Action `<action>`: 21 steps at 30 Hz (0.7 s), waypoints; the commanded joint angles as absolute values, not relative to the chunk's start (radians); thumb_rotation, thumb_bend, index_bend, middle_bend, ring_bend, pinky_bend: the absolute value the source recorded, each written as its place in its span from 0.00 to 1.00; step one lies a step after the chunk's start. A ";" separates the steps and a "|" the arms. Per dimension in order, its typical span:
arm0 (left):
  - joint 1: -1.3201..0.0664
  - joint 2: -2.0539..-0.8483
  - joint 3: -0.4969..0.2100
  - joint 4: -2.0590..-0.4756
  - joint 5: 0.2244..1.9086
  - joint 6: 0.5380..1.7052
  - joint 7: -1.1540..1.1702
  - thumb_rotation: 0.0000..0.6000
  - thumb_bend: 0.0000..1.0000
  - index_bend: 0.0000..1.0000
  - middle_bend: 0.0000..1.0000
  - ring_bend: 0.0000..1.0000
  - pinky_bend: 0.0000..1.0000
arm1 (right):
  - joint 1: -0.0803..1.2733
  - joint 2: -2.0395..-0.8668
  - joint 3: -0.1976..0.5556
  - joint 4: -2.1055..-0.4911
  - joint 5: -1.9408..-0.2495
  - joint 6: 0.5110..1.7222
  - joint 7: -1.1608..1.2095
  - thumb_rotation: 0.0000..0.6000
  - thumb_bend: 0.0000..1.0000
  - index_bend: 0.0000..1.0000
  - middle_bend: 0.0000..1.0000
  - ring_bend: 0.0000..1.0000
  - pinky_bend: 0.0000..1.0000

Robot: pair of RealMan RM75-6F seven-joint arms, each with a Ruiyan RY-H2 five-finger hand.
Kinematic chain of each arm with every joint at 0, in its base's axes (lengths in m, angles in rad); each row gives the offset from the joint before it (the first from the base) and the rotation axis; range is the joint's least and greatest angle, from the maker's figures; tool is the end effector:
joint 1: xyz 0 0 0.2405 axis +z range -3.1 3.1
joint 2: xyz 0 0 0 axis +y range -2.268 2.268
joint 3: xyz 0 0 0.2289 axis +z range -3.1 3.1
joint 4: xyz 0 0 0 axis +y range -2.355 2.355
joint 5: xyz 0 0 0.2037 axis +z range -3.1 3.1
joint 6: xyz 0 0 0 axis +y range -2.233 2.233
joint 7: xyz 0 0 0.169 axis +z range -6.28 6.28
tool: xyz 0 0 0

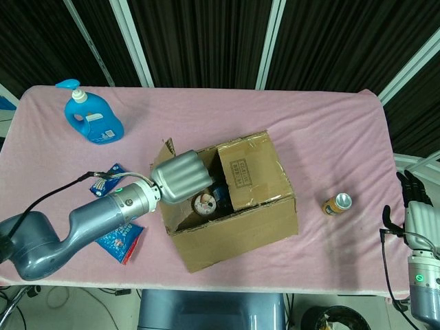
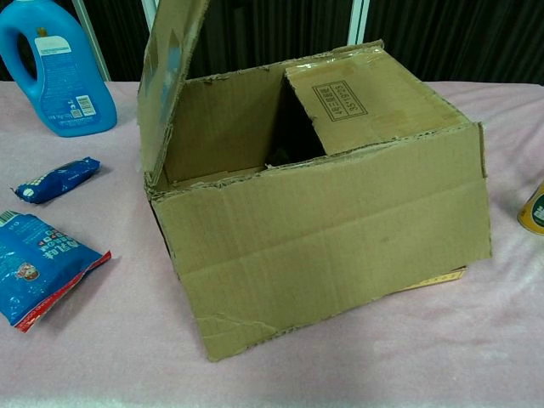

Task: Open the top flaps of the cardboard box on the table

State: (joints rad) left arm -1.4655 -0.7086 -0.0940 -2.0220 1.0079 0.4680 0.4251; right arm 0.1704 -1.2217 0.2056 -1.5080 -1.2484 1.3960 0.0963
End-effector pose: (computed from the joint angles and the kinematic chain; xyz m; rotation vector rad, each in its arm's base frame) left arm 0.0614 0.3305 0.1105 -2.4292 -0.1284 -0.6249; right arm -0.3049 -0.2568 0.1611 1.1143 -1.0036 0.9924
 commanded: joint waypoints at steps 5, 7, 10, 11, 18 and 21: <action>-1.334 -0.534 -0.079 -2.161 1.100 0.542 0.395 1.00 1.00 0.49 0.70 0.52 0.54 | 0.170 -1.223 0.204 -1.512 -1.252 1.392 0.094 1.00 0.60 0.08 0.00 0.00 0.22; -1.291 -0.492 -0.074 -2.192 1.134 0.564 0.386 1.00 1.00 0.49 0.70 0.52 0.54 | 0.169 -1.224 0.202 -1.514 -1.255 1.391 0.092 1.00 0.60 0.08 0.00 0.00 0.22; -1.224 -0.438 -0.063 -2.231 1.186 0.598 0.371 1.00 1.00 0.49 0.70 0.52 0.54 | 0.168 -1.225 0.200 -1.517 -1.257 1.390 0.089 1.00 0.60 0.08 0.00 0.00 0.22; -1.204 -0.424 -0.060 -2.241 1.201 0.607 0.366 1.00 1.00 0.49 0.70 0.52 0.54 | 0.168 -1.226 0.200 -1.518 -1.258 1.390 0.088 1.00 0.60 0.08 0.00 0.00 0.22; -1.037 -0.347 -0.017 -2.300 1.326 0.678 0.316 1.00 1.00 0.48 0.70 0.52 0.54 | 0.167 -1.226 0.195 -1.526 -1.264 1.387 0.079 1.00 0.60 0.08 0.00 0.00 0.22; -0.955 -0.344 0.014 -2.301 1.386 0.714 0.296 1.00 1.00 0.48 0.69 0.52 0.54 | 0.167 -1.226 0.193 -1.530 -1.265 1.385 0.075 1.00 0.60 0.08 0.00 0.00 0.22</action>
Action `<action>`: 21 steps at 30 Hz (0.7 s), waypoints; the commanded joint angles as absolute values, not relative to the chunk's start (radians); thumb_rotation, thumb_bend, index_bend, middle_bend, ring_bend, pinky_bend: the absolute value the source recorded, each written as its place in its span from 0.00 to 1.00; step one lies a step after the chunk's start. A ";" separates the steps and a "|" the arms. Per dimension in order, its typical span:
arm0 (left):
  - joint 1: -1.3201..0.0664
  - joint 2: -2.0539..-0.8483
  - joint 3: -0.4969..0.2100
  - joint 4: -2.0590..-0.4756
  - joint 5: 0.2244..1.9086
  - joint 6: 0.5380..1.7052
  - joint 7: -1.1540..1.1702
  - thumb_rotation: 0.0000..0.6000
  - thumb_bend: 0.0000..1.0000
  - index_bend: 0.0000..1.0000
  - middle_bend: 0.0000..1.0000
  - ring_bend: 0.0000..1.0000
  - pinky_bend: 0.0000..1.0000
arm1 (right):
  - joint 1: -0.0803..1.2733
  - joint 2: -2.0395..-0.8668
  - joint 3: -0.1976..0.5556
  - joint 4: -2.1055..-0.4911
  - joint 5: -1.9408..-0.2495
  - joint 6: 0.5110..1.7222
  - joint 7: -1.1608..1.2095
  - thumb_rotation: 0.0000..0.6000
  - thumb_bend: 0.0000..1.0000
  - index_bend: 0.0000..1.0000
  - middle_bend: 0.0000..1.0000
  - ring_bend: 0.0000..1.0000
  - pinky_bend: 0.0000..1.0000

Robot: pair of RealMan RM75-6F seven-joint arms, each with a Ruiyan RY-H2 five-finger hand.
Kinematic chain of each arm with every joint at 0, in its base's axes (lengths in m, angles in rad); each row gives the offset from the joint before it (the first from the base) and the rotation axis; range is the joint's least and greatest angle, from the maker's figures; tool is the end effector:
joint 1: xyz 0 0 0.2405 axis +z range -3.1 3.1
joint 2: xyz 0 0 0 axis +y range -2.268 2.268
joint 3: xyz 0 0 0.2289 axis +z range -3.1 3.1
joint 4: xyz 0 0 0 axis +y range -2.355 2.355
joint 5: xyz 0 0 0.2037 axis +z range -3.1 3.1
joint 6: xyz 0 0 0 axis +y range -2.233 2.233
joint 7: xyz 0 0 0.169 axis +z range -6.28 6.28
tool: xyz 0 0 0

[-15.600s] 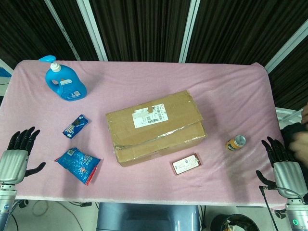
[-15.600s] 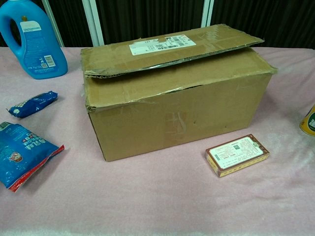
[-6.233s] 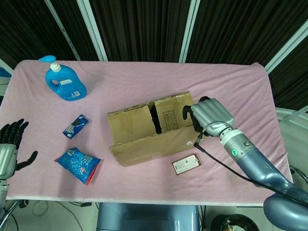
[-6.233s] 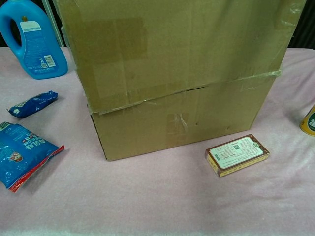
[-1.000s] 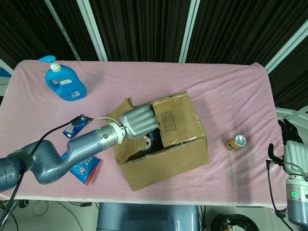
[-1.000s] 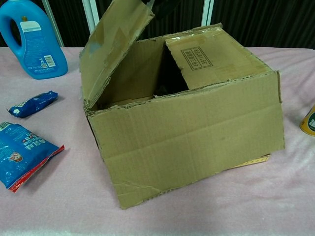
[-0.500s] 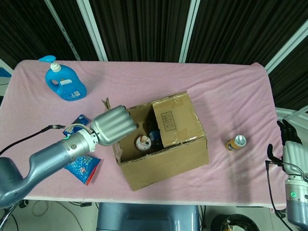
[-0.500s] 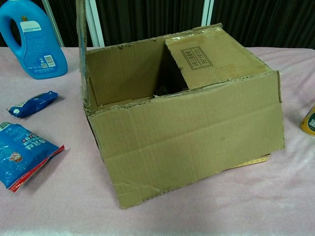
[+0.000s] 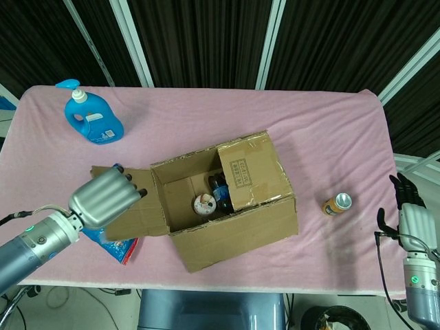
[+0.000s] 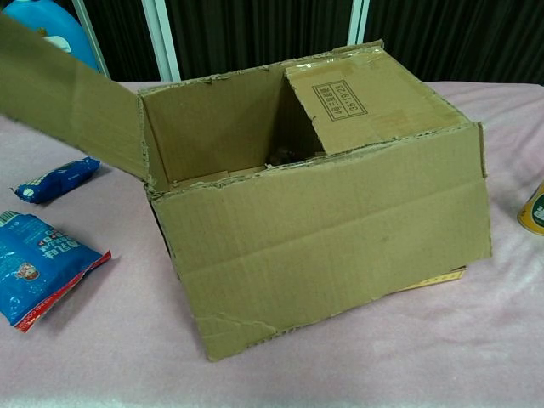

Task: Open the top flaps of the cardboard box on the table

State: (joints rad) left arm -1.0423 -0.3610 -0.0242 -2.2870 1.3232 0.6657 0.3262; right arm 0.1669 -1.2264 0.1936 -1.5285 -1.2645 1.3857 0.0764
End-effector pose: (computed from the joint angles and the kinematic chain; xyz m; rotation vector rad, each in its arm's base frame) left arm -0.0383 0.2793 0.1712 -2.2703 -0.2942 -0.5319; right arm -0.3007 -0.2536 0.1520 1.1454 -1.0217 0.9825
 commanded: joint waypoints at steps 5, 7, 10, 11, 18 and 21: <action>-0.809 -0.381 0.061 -2.268 1.456 0.840 0.268 1.00 0.79 0.44 0.63 0.47 0.51 | 0.167 -1.225 0.191 -1.534 -1.269 1.383 0.069 1.00 0.60 0.08 0.00 0.00 0.22; -0.735 -0.420 0.072 -2.243 1.470 0.942 0.244 1.00 0.62 0.35 0.52 0.37 0.41 | 0.166 -1.224 0.190 -1.534 -1.273 1.386 0.065 1.00 0.60 0.08 0.00 0.00 0.22; -0.631 -0.502 0.076 -2.197 1.477 1.107 0.226 1.00 0.44 0.21 0.31 0.20 0.24 | 0.167 -1.221 0.191 -1.537 -1.279 1.390 0.058 1.00 0.60 0.08 0.00 0.00 0.22; -0.604 -0.531 0.075 -2.184 1.477 1.151 0.225 1.00 0.39 0.16 0.23 0.14 0.18 | 0.167 -1.219 0.191 -1.538 -1.282 1.391 0.056 1.00 0.60 0.08 0.00 0.00 0.22; -0.432 -0.793 0.063 -2.031 1.417 1.381 0.281 1.00 0.23 0.00 0.00 0.00 0.00 | 0.184 -1.180 0.194 -1.577 -1.328 1.401 0.012 1.00 0.57 0.08 0.00 0.00 0.22; -0.390 -0.889 0.047 -1.964 1.402 1.446 0.316 1.00 0.22 0.00 0.00 0.00 0.00 | 0.209 -1.148 0.196 -1.602 -1.357 1.377 -0.017 1.00 0.53 0.08 0.00 0.00 0.22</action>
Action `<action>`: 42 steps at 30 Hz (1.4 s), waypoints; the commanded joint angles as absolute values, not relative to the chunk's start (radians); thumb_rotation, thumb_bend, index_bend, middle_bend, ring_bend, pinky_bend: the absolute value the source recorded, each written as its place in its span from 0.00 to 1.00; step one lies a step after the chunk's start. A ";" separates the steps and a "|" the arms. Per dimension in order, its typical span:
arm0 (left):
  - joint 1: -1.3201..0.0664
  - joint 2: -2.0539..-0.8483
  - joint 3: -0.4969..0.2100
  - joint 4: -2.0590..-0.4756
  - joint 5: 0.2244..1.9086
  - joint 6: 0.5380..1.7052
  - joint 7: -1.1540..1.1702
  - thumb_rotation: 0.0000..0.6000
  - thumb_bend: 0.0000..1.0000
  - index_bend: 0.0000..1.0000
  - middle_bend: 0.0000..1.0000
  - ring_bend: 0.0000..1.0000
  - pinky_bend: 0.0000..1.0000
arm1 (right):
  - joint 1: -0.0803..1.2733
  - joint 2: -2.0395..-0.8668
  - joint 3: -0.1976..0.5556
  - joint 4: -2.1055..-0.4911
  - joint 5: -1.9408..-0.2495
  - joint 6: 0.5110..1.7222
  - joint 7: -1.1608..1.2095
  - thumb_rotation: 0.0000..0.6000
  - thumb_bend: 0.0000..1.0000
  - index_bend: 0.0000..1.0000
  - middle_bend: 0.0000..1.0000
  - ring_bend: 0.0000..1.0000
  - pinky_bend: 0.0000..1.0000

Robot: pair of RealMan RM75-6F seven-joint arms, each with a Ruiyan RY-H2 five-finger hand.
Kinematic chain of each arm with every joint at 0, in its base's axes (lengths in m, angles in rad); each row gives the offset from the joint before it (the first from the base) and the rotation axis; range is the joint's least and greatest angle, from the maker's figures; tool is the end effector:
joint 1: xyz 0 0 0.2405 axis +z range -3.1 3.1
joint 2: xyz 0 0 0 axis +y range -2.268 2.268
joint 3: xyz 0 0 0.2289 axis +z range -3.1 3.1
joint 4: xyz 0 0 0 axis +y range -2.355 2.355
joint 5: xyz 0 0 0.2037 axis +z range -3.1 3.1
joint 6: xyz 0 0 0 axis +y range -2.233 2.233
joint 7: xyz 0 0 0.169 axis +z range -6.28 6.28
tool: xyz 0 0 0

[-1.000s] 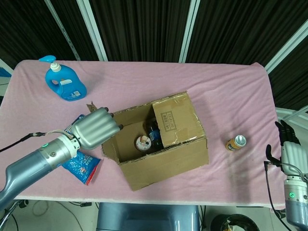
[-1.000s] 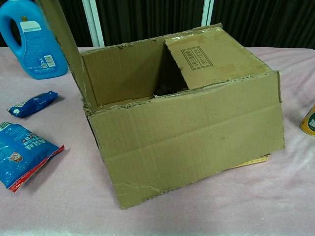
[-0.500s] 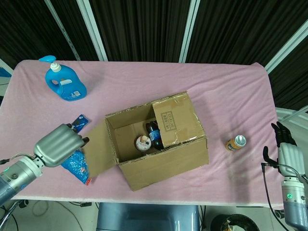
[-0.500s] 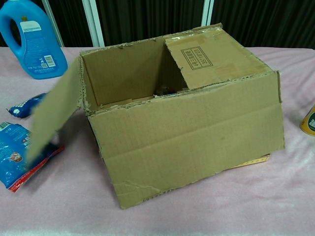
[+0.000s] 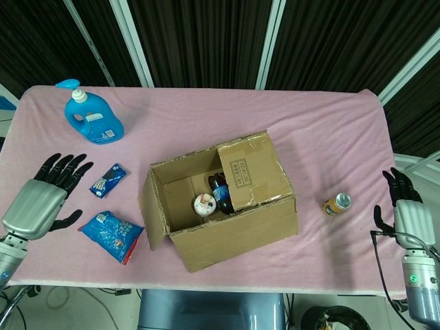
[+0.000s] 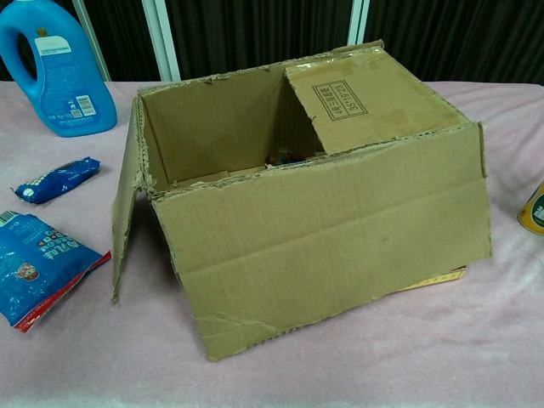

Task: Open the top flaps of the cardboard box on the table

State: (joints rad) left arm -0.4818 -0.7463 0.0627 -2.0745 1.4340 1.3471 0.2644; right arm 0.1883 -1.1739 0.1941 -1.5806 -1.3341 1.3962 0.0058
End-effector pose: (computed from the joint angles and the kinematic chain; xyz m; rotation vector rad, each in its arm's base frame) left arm -0.1613 0.2525 0.1801 -1.7398 -0.6755 -0.8570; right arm -0.2776 -0.2603 0.1607 1.2511 -0.9164 0.9835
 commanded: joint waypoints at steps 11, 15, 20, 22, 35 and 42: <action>-0.283 -1.137 0.021 -1.755 1.399 1.561 0.236 1.00 0.22 0.00 0.00 0.00 0.00 | 0.390 -1.031 0.238 -1.697 -1.488 1.213 -0.132 1.00 0.51 0.06 0.00 0.00 0.22; -0.266 -1.162 0.012 -1.706 1.405 1.569 0.190 1.00 0.22 0.00 0.00 0.00 0.00 | 0.477 -1.001 0.263 -1.719 -1.527 1.131 -0.157 1.00 0.57 0.06 0.00 0.00 0.22; -0.252 -1.173 -0.002 -1.663 1.409 1.570 0.139 1.00 0.22 0.00 0.00 0.00 0.00 | 0.616 -0.974 0.306 -1.747 -1.564 0.996 -0.187 1.00 0.71 0.12 0.07 0.03 0.22; -0.247 -1.175 -0.005 -1.652 1.412 1.567 0.125 1.00 0.22 0.00 0.00 0.00 0.00 | 0.674 -0.976 0.321 -1.755 -1.577 0.944 -0.192 1.00 0.77 0.18 0.12 0.07 0.22; -0.232 -1.192 -0.023 -1.608 1.426 1.548 0.069 1.00 0.23 0.00 0.00 0.00 0.00 | 0.982 -1.105 0.326 -1.712 -1.668 0.680 -0.131 1.00 1.00 0.29 0.21 0.13 0.22; -0.227 -1.192 -0.035 -1.600 1.422 1.532 0.048 1.00 0.23 0.00 0.00 0.00 0.00 | 1.087 -1.209 0.301 -1.622 -1.656 0.597 -0.107 1.00 1.00 0.42 0.29 0.15 0.22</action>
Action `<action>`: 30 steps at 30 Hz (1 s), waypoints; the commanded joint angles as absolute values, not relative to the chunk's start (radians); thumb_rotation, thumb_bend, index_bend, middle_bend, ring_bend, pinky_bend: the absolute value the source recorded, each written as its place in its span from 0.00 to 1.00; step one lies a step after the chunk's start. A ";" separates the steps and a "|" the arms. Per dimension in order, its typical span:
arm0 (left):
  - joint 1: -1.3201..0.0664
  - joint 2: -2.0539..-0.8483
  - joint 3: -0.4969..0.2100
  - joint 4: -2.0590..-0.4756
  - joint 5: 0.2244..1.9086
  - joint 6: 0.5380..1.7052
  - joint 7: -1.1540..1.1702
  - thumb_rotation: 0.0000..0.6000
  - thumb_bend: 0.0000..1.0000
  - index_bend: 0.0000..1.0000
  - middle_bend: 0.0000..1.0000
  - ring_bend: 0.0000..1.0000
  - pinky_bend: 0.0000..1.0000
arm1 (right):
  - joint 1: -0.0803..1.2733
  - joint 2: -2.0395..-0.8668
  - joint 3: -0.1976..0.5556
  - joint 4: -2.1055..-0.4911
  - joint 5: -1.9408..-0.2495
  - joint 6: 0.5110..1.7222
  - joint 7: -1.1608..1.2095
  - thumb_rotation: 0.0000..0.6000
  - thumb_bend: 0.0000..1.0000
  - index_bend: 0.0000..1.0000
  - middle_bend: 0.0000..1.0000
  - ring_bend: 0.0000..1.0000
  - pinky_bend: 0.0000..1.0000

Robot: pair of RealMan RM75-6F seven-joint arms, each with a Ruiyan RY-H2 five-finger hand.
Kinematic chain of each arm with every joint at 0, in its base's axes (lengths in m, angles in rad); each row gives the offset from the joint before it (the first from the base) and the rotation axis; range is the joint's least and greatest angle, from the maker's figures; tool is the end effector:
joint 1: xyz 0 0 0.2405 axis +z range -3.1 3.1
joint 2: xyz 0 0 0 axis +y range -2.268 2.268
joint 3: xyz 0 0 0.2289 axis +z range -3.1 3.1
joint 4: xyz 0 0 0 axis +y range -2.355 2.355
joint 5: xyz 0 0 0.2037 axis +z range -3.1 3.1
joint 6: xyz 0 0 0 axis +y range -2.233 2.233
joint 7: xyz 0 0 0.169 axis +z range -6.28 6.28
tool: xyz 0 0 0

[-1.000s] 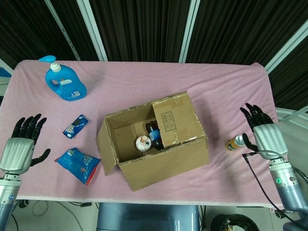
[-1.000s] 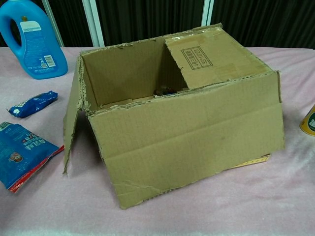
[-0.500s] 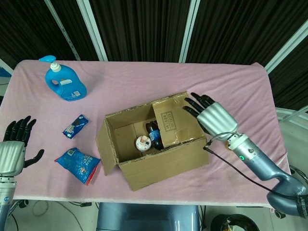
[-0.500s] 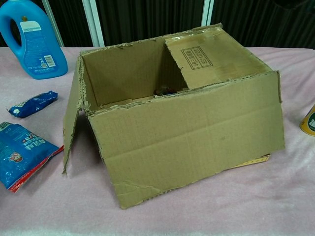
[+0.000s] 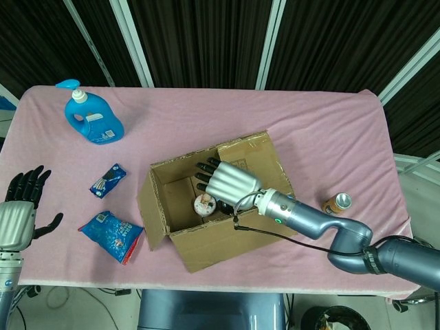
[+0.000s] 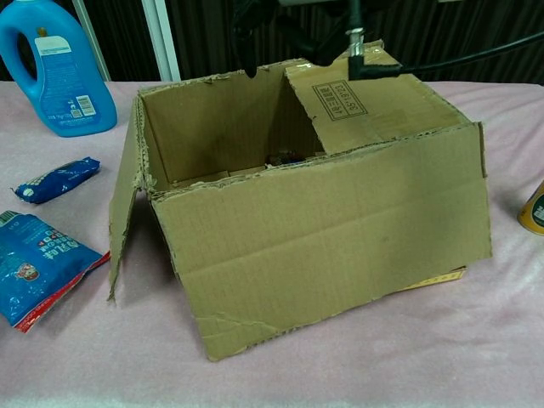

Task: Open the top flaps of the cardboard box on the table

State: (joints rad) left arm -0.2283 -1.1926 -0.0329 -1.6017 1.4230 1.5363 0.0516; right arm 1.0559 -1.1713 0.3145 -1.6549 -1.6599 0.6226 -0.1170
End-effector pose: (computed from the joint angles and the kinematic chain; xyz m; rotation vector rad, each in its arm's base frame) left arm -0.2581 0.2385 0.1417 -1.3773 -0.8355 -1.0023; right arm 0.0297 -0.3500 0.0459 2.4108 -0.1361 1.0147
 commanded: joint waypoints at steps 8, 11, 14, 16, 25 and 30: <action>-0.222 -1.193 -0.050 -1.593 1.407 1.509 0.035 1.00 0.23 0.00 0.00 0.00 0.00 | 1.161 -1.295 0.253 -1.504 -1.671 0.549 -0.126 1.00 1.00 0.51 0.36 0.15 0.22; -0.220 -1.191 -0.055 -1.591 1.400 1.499 0.028 1.00 0.23 0.00 0.00 0.00 0.00 | 1.171 -1.308 0.233 -1.481 -1.675 0.546 -0.123 1.00 1.00 0.53 0.37 0.15 0.22; -0.220 -1.190 -0.057 -1.591 1.398 1.490 0.024 1.00 0.23 0.00 0.00 0.00 0.00 | 1.180 -1.315 0.214 -1.460 -1.683 0.544 -0.122 1.00 1.00 0.54 0.38 0.15 0.22; -0.220 -1.190 -0.058 -1.590 1.399 1.484 0.024 1.00 0.24 0.00 0.00 0.00 0.00 | 1.188 -1.319 0.200 -1.446 -1.688 0.540 -0.116 1.00 1.00 0.58 0.42 0.15 0.22; -0.216 -1.188 -0.068 -1.590 1.397 1.472 0.022 1.00 0.24 0.00 0.00 0.00 0.00 | 1.241 -1.313 0.131 -1.378 -1.762 0.515 -0.159 1.00 1.00 0.70 0.54 0.20 0.22; -0.216 -1.188 -0.071 -1.592 1.398 1.464 0.023 1.00 0.24 0.00 0.00 0.00 0.00 | 1.251 -1.300 0.108 -1.367 -1.765 0.505 -0.170 1.00 1.00 0.74 0.58 0.22 0.21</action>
State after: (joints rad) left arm -0.2157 -1.1876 -0.0706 -1.5920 1.3976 1.4643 0.0232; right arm 1.2492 -1.3028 0.1112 -1.3675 -1.7644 0.5061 -0.1676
